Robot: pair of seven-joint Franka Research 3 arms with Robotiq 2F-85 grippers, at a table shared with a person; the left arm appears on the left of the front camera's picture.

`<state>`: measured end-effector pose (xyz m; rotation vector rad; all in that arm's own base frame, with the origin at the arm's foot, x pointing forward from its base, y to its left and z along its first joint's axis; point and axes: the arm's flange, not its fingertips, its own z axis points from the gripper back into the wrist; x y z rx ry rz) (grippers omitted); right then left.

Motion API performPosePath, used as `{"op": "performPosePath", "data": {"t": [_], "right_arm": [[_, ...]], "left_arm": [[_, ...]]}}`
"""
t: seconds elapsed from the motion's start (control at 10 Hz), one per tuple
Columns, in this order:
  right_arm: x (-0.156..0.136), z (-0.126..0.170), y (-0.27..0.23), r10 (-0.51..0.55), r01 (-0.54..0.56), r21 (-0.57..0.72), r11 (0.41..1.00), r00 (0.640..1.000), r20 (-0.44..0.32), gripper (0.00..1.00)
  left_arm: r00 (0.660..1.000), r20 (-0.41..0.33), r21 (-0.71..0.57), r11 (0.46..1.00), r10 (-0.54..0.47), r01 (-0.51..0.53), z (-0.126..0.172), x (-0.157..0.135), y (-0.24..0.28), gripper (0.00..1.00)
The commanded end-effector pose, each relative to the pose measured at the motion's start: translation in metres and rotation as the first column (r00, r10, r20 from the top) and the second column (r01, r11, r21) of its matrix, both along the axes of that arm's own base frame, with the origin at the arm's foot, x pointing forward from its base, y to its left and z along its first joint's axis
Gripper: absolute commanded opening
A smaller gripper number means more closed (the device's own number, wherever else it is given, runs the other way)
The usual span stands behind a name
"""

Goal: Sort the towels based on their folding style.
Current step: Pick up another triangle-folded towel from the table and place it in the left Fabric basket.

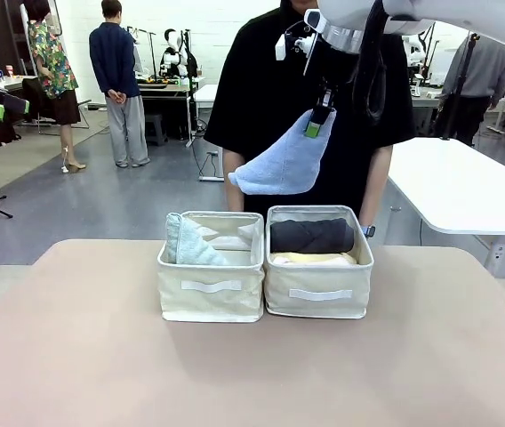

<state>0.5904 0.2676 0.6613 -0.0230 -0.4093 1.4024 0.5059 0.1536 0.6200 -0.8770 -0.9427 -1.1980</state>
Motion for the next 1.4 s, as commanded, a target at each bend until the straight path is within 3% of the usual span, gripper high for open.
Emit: {"op": "performPosePath", "data": {"t": [0.0,0.6,1.3], "right_arm": [[0.004,-0.009,0.024,0.051,-0.051,0.024,0.998,0.998,-0.030,0.16],[0.017,-0.033,0.114,0.066,-0.056,0.096,0.994,0.993,-0.098,0.16],[0.026,-0.088,0.130,0.094,-0.087,0.043,0.995,0.975,-0.203,0.16]], "left_arm": [[1.000,-0.003,0.026,1.000,0.008,-0.008,0.000,-0.002,-0.001,1.00],[1.000,-0.003,0.026,1.000,0.008,-0.008,0.000,-0.002,-0.001,1.00],[1.000,-0.003,0.026,1.000,0.008,-0.008,0.000,-0.002,-0.001,1.00]]}}
